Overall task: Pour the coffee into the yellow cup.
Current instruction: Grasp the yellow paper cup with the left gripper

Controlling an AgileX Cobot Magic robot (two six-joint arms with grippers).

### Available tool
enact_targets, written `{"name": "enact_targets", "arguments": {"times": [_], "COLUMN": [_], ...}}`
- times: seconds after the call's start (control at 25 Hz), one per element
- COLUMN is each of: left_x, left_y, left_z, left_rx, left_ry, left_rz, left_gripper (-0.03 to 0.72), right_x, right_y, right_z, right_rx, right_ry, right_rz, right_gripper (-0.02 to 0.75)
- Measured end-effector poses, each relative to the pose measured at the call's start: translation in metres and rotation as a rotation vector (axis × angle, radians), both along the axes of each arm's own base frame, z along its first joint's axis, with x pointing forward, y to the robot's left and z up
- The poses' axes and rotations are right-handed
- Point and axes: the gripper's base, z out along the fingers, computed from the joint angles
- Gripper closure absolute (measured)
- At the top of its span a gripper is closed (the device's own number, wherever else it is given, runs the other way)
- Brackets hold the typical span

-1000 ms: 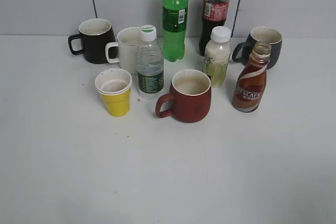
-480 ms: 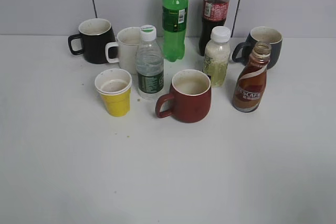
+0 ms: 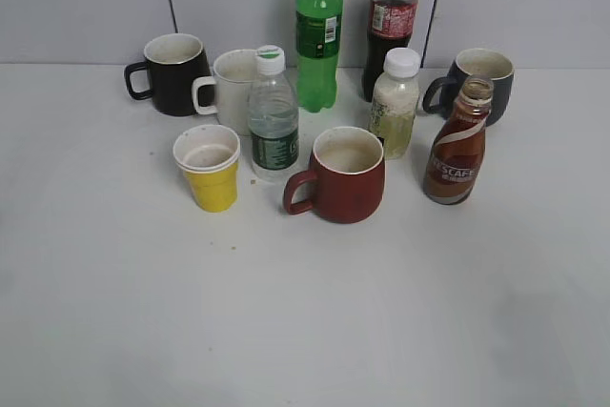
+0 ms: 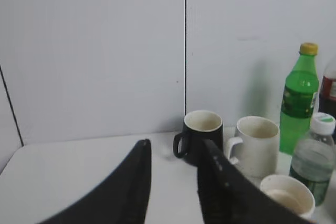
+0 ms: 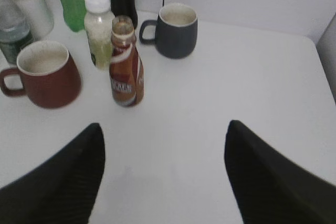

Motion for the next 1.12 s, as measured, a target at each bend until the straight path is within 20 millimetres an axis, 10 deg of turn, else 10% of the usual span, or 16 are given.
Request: {"name": "enact_targets", "arguments": {"times": [0.56, 0.92, 1.12], "left_x": [0.142, 0.158, 0.156], "left_y": [-0.028, -0.048, -0.056], "left_z": [-0.084, -0.138, -0.162], "left_rx": [0.023, 0.064, 0.091], "left_ry": [-0.009, 0.025, 0.109], "left_rz": [-0.085, -0.281, -0.387], "left_gripper": [0.448, 0.425, 0.265], "right_x": [0.136, 0.192, 0.194], "right_y": [0.034, 0.068, 0.071], "right_z": [-0.025, -0.082, -0.113], "right_rx": [0.039, -0.028, 0.015], "right_ry": [-0.158, -0.175, -0.197], "right_rz": [0.064, 0.134, 0.149], "right_gripper": [0.216, 0.218, 0.218]}}
